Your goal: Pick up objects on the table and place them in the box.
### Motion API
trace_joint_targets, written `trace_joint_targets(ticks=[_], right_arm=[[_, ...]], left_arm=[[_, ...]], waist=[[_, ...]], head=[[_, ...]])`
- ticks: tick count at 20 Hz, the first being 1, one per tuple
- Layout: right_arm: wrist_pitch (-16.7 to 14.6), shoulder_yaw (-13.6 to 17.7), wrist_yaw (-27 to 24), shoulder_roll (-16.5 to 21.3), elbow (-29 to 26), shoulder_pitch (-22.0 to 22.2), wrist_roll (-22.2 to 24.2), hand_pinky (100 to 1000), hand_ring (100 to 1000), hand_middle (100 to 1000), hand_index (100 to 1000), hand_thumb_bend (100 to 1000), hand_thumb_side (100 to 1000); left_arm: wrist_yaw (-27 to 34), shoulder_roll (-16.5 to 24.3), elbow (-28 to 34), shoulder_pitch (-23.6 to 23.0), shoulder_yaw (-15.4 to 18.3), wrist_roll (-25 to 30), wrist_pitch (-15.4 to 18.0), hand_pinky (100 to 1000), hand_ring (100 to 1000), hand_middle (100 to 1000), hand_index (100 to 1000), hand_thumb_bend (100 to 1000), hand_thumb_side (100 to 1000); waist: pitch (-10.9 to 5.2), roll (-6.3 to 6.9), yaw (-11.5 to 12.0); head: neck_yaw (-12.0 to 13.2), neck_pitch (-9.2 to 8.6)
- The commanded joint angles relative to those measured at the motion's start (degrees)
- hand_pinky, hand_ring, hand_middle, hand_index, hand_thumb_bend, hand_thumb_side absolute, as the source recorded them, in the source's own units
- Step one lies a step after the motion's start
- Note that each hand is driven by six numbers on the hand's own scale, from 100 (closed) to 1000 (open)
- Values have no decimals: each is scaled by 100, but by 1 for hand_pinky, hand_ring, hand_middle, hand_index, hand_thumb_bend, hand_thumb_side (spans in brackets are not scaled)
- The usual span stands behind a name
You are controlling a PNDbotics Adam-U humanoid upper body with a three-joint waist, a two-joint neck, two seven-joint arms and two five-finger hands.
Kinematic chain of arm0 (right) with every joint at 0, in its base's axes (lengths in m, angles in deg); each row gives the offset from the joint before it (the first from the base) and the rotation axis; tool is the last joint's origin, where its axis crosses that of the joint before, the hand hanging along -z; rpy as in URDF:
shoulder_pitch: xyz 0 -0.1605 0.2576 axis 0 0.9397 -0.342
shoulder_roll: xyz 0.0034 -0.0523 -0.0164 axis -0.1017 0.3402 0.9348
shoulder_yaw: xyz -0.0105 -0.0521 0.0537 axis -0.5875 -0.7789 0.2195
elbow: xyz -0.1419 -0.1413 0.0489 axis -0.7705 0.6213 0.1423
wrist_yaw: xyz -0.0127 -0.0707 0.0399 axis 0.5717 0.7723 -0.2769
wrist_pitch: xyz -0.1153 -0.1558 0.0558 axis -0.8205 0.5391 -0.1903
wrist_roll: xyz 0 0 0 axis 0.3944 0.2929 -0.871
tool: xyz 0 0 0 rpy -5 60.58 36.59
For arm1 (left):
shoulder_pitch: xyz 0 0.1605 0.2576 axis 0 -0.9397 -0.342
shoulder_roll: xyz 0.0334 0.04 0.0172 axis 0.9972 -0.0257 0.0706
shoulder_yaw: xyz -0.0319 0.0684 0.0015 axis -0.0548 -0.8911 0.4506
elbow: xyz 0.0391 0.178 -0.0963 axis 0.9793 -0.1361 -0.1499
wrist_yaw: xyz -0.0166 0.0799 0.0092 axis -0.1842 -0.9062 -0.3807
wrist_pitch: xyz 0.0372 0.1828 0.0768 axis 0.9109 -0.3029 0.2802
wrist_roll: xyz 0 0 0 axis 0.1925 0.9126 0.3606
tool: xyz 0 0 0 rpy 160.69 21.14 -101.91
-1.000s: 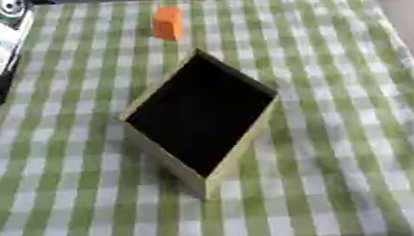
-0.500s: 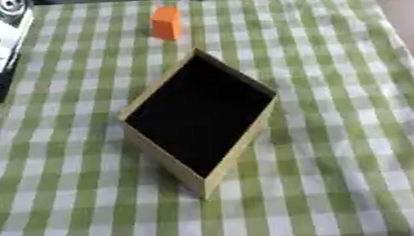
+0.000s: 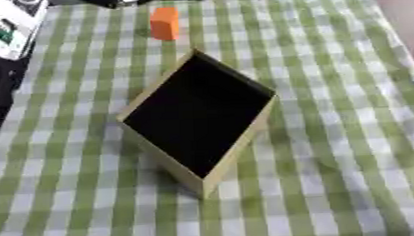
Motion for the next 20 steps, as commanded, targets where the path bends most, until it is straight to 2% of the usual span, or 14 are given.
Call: trace_joint_targets(ticks=[1,3,10,20], right_arm=[[7,22,16,167,-116,-65,10,738,620,652,782,100,1000],[8,21,16,168,-116,-69,11,738,620,653,782,100,1000],[25,20,16,170,-116,-85,13,738,618,653,782,100,1000],[38,-3,12,178,-116,-157,43,738,615,653,781,100,1000]], left_arm=[[-364,33,-123,214,22,447,65,856,833,823,936,716,495],[-558,-5,-218,257,33,662,68,858,835,791,941,725,477],[-918,-78,-439,349,72,1140,152,861,853,800,956,741,413],[-965,-219,-695,517,218,1192,125,865,866,833,952,677,336]], waist=[[-109,3,-13],[-102,5,-20],[-80,-4,-50],[16,-24,-149]], head=[[20,-57],[23,-75],[38,-179],[125,-329]])
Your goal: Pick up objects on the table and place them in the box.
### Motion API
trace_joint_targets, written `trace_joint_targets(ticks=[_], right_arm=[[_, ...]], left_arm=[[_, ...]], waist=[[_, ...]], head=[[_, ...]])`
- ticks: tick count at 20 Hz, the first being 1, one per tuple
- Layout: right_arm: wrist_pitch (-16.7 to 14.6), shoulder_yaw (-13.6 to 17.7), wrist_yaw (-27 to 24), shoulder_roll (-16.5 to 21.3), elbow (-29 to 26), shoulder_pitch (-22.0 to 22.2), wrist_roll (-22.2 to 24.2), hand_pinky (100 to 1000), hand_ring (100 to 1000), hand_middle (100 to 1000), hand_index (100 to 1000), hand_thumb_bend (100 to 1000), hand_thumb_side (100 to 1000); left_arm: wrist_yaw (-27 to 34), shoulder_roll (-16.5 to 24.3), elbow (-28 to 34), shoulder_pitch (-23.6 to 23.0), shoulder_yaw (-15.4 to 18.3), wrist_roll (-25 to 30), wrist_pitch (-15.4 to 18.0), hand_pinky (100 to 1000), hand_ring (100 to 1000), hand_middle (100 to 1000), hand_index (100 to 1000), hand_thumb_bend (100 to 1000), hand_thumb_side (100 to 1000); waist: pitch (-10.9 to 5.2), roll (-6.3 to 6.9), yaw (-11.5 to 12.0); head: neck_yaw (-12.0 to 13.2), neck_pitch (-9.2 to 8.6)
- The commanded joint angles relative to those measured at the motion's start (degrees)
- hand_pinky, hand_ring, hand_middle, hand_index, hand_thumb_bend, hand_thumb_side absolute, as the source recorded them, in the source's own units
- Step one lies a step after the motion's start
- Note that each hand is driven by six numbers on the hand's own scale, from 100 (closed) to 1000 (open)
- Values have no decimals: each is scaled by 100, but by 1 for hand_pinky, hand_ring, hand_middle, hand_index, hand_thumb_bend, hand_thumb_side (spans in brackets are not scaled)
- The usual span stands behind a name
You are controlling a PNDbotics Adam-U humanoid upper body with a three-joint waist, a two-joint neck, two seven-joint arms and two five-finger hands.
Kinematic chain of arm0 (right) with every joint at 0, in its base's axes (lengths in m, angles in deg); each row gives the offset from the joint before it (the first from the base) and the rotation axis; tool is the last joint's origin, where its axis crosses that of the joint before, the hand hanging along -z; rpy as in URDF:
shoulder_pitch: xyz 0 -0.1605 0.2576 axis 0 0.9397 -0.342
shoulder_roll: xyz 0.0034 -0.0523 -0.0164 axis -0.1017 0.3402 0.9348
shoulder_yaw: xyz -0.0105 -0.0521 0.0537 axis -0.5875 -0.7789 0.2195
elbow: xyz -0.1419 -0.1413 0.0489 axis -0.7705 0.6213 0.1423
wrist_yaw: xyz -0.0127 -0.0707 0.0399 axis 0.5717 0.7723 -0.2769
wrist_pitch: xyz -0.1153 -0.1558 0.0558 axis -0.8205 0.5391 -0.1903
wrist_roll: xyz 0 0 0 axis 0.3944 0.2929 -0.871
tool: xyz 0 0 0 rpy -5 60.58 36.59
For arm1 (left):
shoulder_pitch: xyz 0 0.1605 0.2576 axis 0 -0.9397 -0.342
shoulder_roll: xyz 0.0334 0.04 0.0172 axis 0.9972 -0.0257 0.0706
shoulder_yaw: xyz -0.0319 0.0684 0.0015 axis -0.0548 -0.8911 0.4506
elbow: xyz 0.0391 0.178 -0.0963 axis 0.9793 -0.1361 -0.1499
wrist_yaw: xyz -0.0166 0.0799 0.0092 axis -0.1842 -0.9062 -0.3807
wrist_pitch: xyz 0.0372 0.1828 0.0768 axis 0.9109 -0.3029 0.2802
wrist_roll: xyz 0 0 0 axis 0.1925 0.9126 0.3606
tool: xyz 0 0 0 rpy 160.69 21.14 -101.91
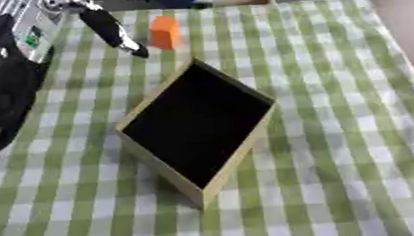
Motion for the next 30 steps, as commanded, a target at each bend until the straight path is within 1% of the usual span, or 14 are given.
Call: trace_joint_targets(ticks=[1,5,8,13,17,18,25,27,30], right_arm=[[3,-1,11,173,-116,-94,13,738,614,653,781,100,1000],[-1,-4,7,178,-116,-132,17,737,613,653,781,100,1000],[-1,-3,6,179,-116,-153,18,737,613,653,781,100,1000],[2,-2,6,179,-116,-180,22,736,611,652,781,100,1000],[-1,-10,-2,180,-116,-219,36,737,610,650,780,100,1000],[-1,-10,-5,181,-116,-225,39,737,610,650,780,100,1000],[3,-4,-7,186,-116,-270,47,736,609,649,780,100,1000],[2,-3,-5,196,-116,-286,46,736,608,649,780,100,1000],[-6,-7,0,215,-116,-324,47,735,607,648,780,100,1000]], left_arm=[[-9,15,-60,211,126,-20,-64,866,868,839,952,662,317],[-107,-27,-250,282,229,-135,-191,864,866,853,951,635,285],[-166,-41,-353,306,270,-227,-228,864,869,863,959,594,232],[-335,-48,-438,343,300,-343,-206,860,869,861,961,552,174],[-454,-43,-469,381,347,-490,-208,859,869,876,956,493,100],[-488,-34,-480,389,361,-537,-219,855,869,885,953,476,100],[-615,2,-506,436,417,-932,-238,849,862,877,951,496,100],[-636,12,-548,459,424,-952,-236,850,865,880,958,500,100],[-728,39,-653,523,455,-888,-322,853,870,883,963,511,100]], waist=[[-79,-14,-31],[-19,-8,-99],[27,-2,-130],[99,16,-161],[165,30,-202],[182,33,-213],[280,52,-264],[311,54,-281],[370,66,-315]], head=[[49,-94],[90,-147],[105,-179],[139,-218],[177,-273],[190,-290],[261,-369],[279,-402],[328,-460]])
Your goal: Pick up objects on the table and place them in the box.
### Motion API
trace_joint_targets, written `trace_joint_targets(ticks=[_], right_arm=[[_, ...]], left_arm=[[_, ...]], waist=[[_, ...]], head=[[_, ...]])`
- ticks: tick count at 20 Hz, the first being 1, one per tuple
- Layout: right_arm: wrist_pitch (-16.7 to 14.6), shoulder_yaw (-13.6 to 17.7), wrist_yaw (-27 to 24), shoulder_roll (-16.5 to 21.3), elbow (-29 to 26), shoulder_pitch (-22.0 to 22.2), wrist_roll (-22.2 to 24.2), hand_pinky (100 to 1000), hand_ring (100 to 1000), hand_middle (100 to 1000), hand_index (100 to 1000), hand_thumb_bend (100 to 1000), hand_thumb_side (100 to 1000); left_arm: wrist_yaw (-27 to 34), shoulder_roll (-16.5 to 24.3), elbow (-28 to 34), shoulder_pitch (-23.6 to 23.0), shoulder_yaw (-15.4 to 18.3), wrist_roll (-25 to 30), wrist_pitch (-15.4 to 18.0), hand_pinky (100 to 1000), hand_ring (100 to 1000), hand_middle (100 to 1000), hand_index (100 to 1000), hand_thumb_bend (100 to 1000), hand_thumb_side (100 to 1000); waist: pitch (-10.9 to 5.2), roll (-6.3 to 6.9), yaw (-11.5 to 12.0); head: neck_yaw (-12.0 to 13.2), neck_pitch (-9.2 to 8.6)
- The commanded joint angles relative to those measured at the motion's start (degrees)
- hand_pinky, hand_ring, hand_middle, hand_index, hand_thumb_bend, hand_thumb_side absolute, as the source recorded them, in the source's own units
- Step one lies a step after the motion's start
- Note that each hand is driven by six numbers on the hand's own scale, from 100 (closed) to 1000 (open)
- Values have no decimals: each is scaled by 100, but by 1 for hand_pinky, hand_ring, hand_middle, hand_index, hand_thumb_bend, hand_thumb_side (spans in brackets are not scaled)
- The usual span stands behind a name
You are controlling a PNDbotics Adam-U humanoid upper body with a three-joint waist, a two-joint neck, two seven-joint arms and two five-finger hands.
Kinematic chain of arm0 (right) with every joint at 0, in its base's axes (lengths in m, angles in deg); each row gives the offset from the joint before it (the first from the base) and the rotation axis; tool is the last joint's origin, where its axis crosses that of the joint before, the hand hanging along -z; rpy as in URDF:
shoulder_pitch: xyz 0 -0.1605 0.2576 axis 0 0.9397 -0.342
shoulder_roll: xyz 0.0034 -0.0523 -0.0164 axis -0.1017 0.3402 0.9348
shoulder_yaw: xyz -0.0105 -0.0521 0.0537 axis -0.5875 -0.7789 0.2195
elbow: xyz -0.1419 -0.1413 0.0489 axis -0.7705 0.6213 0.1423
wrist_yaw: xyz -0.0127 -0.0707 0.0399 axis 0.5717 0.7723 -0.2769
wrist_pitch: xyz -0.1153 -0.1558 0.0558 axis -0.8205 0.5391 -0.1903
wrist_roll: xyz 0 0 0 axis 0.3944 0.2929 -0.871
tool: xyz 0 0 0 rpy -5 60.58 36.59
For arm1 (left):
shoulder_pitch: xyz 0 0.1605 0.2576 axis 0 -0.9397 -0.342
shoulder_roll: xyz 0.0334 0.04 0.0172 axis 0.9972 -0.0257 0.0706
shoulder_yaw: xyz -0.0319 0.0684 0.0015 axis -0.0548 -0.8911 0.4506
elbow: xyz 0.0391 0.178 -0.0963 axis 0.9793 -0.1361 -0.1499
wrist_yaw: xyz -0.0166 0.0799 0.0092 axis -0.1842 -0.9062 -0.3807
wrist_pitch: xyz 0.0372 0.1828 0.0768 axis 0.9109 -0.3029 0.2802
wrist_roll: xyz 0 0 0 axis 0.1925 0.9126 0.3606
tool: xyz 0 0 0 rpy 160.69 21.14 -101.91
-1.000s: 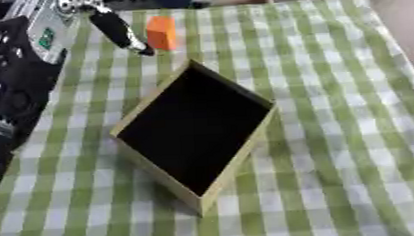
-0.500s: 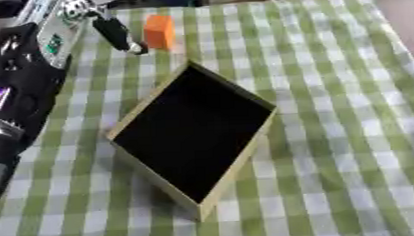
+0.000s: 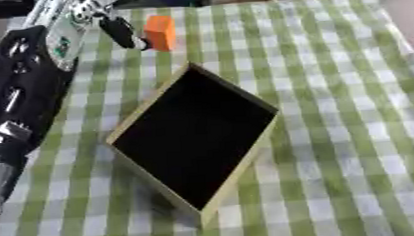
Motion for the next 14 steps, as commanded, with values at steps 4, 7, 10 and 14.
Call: trace_joint_targets(ticks=[4,7,10,14], right_arm=[[-16,11,-3,201,-116,-137,11,735,607,648,780,100,1000],[-17,11,-3,214,-116,-157,11,735,606,647,779,100,1000],[-21,10,-2,229,-116,-176,10,735,605,647,779,100,1000],[-18,13,5,249,-116,-191,4,734,604,646,779,100,1000]], left_arm=[[-189,226,-101,274,141,119,-157,858,874,888,964,505,100],[-229,285,-112,334,175,162,-180,860,877,888,963,499,100],[-258,326,-137,376,199,223,-196,860,878,888,963,491,100],[-294,375,-168,401,239,196,-275,866,883,897,959,445,100]], waist=[[-18,15,-71],[35,18,-92],[89,16,-102],[165,20,-118]], head=[[143,-185],[192,-259],[251,-317],[311,-404]])
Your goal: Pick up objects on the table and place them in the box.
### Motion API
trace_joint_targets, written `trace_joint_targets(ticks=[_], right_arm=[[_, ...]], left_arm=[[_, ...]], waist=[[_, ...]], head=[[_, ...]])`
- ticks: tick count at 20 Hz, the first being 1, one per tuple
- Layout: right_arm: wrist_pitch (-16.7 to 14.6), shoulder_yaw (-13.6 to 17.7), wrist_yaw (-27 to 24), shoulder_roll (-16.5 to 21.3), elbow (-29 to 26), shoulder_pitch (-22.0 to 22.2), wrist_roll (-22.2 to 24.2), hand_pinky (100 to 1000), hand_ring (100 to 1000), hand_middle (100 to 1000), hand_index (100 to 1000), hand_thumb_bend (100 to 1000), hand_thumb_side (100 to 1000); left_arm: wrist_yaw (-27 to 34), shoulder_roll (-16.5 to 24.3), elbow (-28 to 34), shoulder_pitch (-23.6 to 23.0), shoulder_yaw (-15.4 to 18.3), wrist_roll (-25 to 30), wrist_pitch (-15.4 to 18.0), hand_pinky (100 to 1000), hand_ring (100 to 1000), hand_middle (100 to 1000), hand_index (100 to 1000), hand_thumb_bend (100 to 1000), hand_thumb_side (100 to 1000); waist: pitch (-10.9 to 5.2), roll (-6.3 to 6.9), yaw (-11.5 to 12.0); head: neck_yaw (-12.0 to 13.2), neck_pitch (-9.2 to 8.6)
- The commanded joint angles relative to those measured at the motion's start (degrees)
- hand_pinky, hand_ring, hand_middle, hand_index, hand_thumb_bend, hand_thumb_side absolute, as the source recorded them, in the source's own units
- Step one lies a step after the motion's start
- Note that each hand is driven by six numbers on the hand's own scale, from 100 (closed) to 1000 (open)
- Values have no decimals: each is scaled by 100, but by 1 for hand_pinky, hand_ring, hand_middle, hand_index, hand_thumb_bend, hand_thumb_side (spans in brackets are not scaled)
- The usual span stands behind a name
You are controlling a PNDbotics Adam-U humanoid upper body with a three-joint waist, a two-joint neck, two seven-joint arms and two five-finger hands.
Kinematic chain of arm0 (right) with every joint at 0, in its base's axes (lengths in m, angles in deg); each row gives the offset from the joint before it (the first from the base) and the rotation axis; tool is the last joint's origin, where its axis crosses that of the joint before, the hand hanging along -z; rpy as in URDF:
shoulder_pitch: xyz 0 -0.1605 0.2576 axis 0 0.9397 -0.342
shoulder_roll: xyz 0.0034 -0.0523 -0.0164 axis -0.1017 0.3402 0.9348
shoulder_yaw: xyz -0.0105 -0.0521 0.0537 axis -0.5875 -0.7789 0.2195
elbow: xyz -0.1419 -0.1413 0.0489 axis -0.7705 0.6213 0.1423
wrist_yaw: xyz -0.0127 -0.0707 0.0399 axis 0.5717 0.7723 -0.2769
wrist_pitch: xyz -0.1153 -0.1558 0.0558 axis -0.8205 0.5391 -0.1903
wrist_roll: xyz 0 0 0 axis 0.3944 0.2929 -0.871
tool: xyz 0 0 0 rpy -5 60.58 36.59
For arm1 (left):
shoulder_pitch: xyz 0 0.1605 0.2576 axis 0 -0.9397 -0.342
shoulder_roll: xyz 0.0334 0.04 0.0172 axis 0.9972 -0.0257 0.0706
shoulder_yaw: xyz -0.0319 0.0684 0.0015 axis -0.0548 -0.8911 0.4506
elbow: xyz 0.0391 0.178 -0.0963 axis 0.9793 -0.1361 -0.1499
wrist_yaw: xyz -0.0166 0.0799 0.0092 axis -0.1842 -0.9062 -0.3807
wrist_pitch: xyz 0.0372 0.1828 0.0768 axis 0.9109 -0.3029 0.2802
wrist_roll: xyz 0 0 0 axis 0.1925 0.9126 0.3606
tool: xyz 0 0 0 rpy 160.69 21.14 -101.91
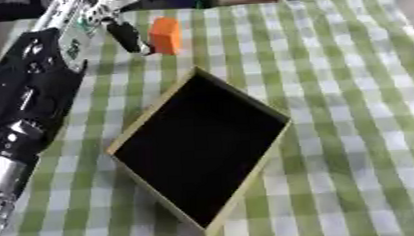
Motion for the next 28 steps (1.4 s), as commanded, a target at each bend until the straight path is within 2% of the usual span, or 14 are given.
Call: trace_joint_targets(ticks=[1,19,28], right_arm=[[-8,17,8,183,-116,-50,-5,734,604,646,779,100,1000],[27,39,-1,177,-116,-89,-52,732,599,645,776,100,1000],[47,64,-12,165,-116,-107,-108,730,596,640,774,100,1000]], left_arm=[[-27,194,33,186,88,-20,-59,866,882,896,957,436,100],[398,325,91,292,157,-68,-109,848,862,898,925,327,100],[499,332,87,326,128,-1,-104,851,866,906,928,321,100]], waist=[[-102,-16,-12],[173,-45,-82],[249,-22,-160]], head=[[48,-117],[228,-318],[334,-404]])
